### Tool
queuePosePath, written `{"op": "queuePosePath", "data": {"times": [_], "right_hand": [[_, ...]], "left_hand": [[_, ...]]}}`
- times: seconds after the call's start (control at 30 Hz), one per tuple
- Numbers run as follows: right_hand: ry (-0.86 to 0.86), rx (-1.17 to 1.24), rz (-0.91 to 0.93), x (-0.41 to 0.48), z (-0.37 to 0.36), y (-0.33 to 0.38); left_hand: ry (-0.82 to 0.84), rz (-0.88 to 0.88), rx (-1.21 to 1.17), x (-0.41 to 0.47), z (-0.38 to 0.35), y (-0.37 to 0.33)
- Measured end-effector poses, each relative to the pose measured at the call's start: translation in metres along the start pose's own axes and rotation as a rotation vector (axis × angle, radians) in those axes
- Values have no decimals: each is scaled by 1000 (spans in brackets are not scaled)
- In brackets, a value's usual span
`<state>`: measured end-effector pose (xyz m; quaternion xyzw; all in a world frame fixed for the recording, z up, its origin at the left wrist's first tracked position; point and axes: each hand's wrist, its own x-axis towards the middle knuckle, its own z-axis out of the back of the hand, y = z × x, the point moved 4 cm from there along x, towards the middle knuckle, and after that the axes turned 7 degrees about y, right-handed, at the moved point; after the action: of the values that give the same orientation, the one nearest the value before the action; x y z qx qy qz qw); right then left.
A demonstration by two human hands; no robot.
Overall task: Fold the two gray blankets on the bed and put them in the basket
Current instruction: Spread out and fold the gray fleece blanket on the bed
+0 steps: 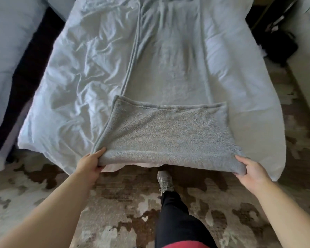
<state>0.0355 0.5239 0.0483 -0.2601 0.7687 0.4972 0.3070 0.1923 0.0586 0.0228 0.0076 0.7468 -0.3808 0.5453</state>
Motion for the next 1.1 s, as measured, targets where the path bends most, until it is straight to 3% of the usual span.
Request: {"op": "queuePosePath", "data": {"times": [0.17, 0.33, 0.5, 0.8, 1.1], "right_hand": [[-27, 99, 105, -76, 3, 3], [-39, 377, 189, -134, 17, -29], [-106, 545, 181, -171, 30, -65], [-142, 518, 153, -184, 36, -70], [-108, 672, 115, -161, 9, -46]], "left_hand": [[17, 8, -110, -70, 24, 2], [106, -25, -272, -129, 43, 21], [137, -36, -364, -161, 62, 44], [90, -1, -467, -171, 73, 68], [229, 66, -712, -162, 42, 42]]}}
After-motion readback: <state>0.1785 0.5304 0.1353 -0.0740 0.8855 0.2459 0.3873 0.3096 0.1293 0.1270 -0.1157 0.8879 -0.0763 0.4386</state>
